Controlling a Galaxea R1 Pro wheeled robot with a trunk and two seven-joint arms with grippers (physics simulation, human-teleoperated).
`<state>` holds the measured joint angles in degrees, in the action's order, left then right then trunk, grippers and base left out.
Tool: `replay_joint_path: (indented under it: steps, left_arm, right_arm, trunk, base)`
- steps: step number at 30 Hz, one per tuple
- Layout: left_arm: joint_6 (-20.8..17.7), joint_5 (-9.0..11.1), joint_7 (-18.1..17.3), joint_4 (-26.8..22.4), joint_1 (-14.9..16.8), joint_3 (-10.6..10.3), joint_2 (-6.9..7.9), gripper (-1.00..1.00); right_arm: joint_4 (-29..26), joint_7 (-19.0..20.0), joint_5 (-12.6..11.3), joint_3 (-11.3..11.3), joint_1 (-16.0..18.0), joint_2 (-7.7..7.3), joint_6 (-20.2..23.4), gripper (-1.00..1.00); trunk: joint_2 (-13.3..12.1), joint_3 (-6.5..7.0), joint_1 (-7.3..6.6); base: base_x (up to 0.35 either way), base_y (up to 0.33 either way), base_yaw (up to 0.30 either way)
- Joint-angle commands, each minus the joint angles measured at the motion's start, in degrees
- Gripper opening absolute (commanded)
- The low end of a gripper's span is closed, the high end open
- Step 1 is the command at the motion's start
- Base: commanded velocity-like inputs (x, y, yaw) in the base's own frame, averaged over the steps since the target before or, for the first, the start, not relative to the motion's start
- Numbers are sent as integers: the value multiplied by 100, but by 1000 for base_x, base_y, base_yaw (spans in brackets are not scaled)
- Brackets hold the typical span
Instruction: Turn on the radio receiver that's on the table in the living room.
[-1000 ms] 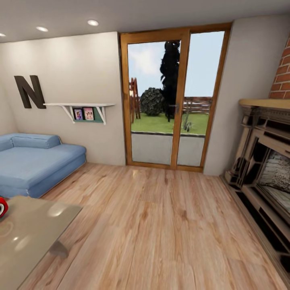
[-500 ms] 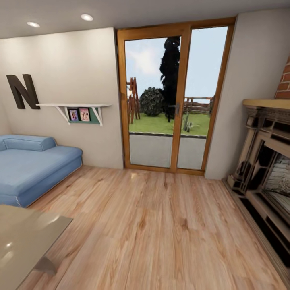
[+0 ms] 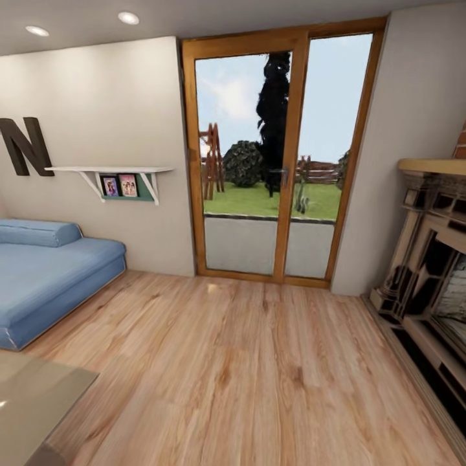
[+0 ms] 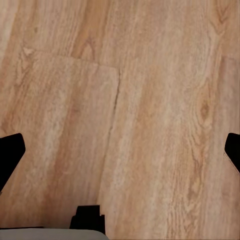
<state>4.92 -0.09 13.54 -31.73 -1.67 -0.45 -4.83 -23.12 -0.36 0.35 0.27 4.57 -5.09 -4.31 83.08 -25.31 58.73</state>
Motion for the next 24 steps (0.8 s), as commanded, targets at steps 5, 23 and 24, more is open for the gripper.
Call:
replay_joint_path:
  steps: [5, 23, 24]
  left_arm:
    - [0, 0, 0, 0, 0, 1, 0, 100]
    - [-8, -1, 9, 0, 0, 1, 2, 100]
    - [-8, 0, 9, 0, 0, 1, 2, 100]
  right_arm:
    - [0, 1, 0, -1, 0, 3, 2, 100]
    - [0, 1, 0, 3, 0, 4, 5, 100]
    - [0, 1, 0, 5, 0, 5, 5, 100]
  trunk:
    - [0, 0, 0]
    - [0, 0, 0]
    - [0, 0, 0]
  base:
    - [327, -37, 0]
    - [327, -13, 0]
    - [327, -142, 0]
